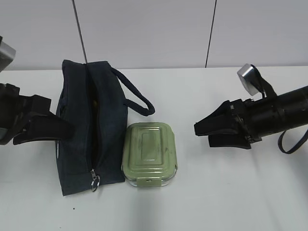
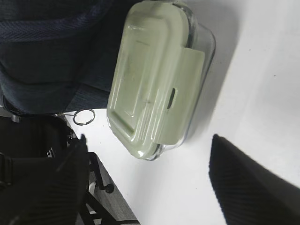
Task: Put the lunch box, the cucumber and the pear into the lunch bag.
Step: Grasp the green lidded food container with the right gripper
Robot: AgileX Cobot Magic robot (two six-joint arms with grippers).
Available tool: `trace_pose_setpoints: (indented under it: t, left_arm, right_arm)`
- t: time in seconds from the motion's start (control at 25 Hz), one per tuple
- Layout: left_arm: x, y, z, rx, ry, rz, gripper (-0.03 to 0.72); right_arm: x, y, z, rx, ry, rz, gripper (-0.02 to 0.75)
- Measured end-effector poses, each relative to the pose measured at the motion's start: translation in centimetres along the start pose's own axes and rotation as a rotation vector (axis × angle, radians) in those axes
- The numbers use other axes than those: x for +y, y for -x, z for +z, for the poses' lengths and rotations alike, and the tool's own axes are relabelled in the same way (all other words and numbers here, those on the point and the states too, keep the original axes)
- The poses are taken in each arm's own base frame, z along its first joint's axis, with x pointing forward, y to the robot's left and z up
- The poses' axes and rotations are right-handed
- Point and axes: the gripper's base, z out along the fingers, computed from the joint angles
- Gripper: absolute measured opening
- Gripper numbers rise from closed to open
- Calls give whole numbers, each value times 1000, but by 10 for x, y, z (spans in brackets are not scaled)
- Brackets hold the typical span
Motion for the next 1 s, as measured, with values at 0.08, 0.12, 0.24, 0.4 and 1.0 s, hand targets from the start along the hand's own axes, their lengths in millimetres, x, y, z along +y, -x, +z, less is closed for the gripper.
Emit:
trace_pose_setpoints:
  t: [0.08, 0.12, 0.24, 0.4, 1.0]
  left_arm:
    - [0, 0, 0, -2, -2, -3, -13]
    - [0, 0, 0, -2, -2, -3, -13]
    - [0, 0, 0, -3, -3, -5, -13]
    - [0, 0, 0, -3, -3, -5, -14]
    - [0, 0, 0, -3, -4, -6, -14]
  right_arm:
    - [4, 0, 11, 12, 11, -5, 632]
    - [5, 0, 19, 25, 13, -7, 634]
    - [4, 0, 42, 61, -2, -17, 634]
    - [-4, 2, 63, 93, -15, -7, 633]
    - [-26, 13, 99, 133, -4, 54, 627]
